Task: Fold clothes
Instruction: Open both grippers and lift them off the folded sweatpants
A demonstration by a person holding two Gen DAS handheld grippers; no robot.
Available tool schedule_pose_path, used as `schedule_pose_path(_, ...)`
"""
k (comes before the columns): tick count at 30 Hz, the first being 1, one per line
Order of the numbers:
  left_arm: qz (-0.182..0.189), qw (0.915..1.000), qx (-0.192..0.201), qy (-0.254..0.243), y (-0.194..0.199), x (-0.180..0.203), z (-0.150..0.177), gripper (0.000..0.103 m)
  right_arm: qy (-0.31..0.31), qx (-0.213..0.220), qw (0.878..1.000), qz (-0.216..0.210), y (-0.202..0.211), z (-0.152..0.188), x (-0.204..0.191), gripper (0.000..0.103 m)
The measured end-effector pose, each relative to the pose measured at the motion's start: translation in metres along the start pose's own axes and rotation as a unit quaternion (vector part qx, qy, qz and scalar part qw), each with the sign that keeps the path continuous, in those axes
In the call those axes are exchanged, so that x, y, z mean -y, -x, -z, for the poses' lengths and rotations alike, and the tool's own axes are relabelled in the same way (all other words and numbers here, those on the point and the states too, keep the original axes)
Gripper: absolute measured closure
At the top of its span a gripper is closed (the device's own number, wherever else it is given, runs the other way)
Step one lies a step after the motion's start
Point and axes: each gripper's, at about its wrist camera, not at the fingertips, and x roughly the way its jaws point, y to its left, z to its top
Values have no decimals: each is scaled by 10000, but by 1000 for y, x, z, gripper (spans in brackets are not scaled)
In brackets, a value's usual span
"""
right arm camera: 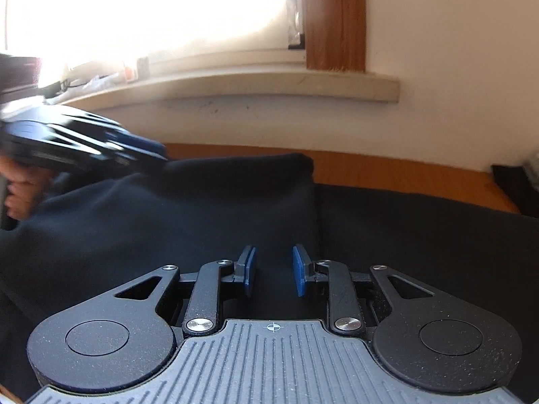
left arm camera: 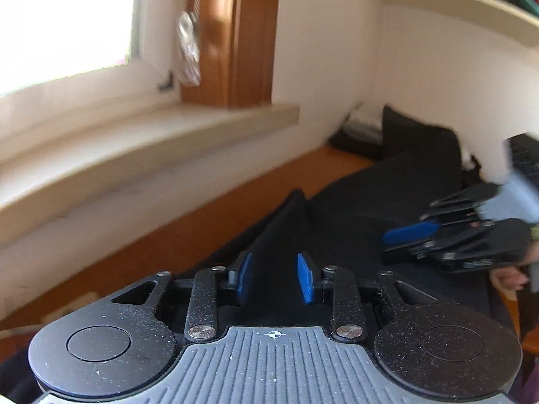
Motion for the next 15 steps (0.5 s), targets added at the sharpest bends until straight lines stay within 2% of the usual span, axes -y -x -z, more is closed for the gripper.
schedule_pose_path(2,-153,9997,-205,-57,-19,0,6,61,-4,130,9999,104,16,7,3,68)
schedule_pose_path(4,-104,9997,-198,1,-23,-3,11,60,-169,236,9995,140,35,18,11,65)
schedule_pose_path(8,-79,9999,-138,7,-23,-4,15,59,-658,301,9973,123,60,44,31,65)
schedule_pose_path(12,-437,9980,-132,-439,-23,13,18,55,-1100,489,9927,48,76,62,39,65)
schedule_pose_path(15,-702,9958,-128,-582,-21,22,18,50,-1352,743,9880,52,89,72,41,65)
